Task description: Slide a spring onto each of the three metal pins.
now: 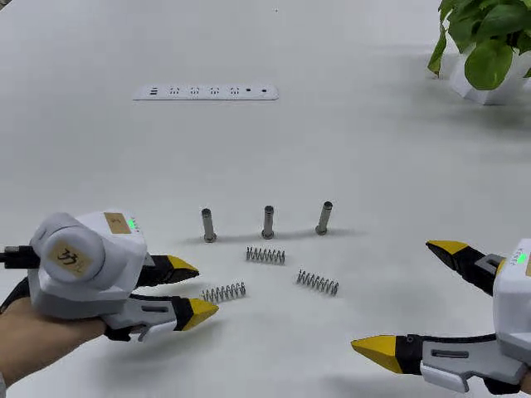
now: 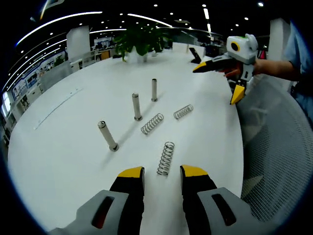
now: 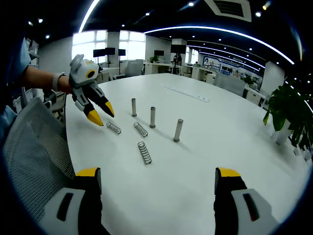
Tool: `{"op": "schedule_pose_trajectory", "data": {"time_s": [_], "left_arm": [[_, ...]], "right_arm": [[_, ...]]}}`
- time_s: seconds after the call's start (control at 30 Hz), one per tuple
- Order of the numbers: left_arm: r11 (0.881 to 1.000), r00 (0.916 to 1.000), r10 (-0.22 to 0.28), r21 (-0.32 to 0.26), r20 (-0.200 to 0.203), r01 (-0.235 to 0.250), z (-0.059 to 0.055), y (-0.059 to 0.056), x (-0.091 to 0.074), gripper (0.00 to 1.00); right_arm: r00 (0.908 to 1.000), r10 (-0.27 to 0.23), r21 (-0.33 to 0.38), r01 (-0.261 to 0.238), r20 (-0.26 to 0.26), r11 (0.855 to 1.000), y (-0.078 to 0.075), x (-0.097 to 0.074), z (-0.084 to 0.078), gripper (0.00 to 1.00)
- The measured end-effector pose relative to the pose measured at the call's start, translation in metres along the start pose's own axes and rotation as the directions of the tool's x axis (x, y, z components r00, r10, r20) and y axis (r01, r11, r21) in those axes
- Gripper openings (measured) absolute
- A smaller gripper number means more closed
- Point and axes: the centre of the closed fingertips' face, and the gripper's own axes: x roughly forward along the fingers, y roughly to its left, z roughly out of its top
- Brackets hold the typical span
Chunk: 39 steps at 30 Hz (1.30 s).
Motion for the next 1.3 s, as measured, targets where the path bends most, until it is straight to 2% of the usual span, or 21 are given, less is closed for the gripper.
{"op": "schedule_pose_trajectory", "data": {"time_s": [0.07, 0.13, 0.2, 0.27, 0.33, 0.4, 0.6, 0.7, 0.8, 0.83, 1.13, 1.2, 1.3], "left_arm": [[1.000, 0.9998, -0.006, 0.021, -0.016, 0.006, -0.001, 0.001, 0.002, 0.29], [1.000, 0.9996, -0.015, 0.007, -0.024, 0.016, -0.003, 0.007, 0.003, 0.29], [0.999, 0.9985, -0.019, 0.033, -0.052, 0.020, -0.006, 0.004, 0.004, 0.27], [0.998, 0.9958, -0.025, 0.053, -0.088, 0.029, -0.011, 0.005, 0.005, 0.25], [0.998, 0.9948, -0.033, 0.055, -0.096, 0.038, -0.009, 0.004, 0.007, 0.26], [0.997, 0.9913, -0.054, 0.044, -0.120, 0.059, -0.011, 0.002, 0.009, 0.27], [0.996, 0.9879, -0.054, 0.060, -0.146, 0.063, -0.007, 0.002, 0.013, 0.25], [0.993, 0.9820, -0.038, 0.107, -0.185, 0.058, -0.008, 0.000, 0.014, 0.24], [0.989, 0.9775, -0.022, 0.140, -0.210, 0.052, -0.008, 0.001, 0.015, 0.25], [0.986, 0.9754, -0.021, 0.155, -0.219, 0.056, -0.007, -0.002, 0.015, 0.25], [0.986, 0.9631, -0.022, 0.154, -0.268, 0.065, -0.007, 0.001, 0.019, 0.19], [0.984, 0.9603, -0.022, 0.164, -0.278, 0.070, -0.006, -0.002, 0.020, 0.18], [0.983, 0.9531, -0.017, 0.170, -0.302, 0.071, -0.006, -0.001, 0.020, 0.17]], "right_arm": [[1.0000, -0.002, 0.004, 0.002, 0.001, 1.000, -0.001, -0.001, -0.001, 0.98], [1.0000, -0.003, 0.006, 0.003, 0.001, 1.000, -0.001, -0.001, -0.003, 0.98], [1.0000, -0.004, 0.007, 0.004, 0.000, 1.000, 0.000, -0.001, -0.004, 0.98], [1.0000, -0.004, 0.012, 0.004, 0.000, 1.000, 0.000, -0.002, -0.006, 0.98], [1.0000, -0.006, 0.015, 0.006, 0.001, 1.000, 0.001, -0.003, -0.006, 0.97], [1.0000, -0.007, 0.020, 0.007, 0.001, 1.000, 0.002, -0.003, -0.007, 0.97], [1.0000, -0.005, 0.026, 0.005, -0.001, 1.000, 0.002, -0.002, -0.009, 0.97], [1.0000, -0.005, 0.027, 0.005, 0.000, 1.000, 0.002, -0.002, -0.009, 0.97], [1.0000, -0.004, 0.024, 0.004, -0.004, 1.000, 0.001, -0.001, -0.010, 0.97], [1.0000, -0.005, 0.019, 0.005, -0.008, 1.000, 0.001, -0.001, -0.011, 0.97], [1.0000, -0.009, 0.033, 0.009, 0.000, 0.999, 0.000, -0.001, -0.012, 0.97], [0.9999, -0.013, 0.040, 0.013, 0.005, 0.999, -0.001, -0.001, -0.012, 0.97], [0.9999, -0.013, 0.045, 0.012, 0.008, 0.999, 0.000, -0.001, -0.012, 0.97]]}}
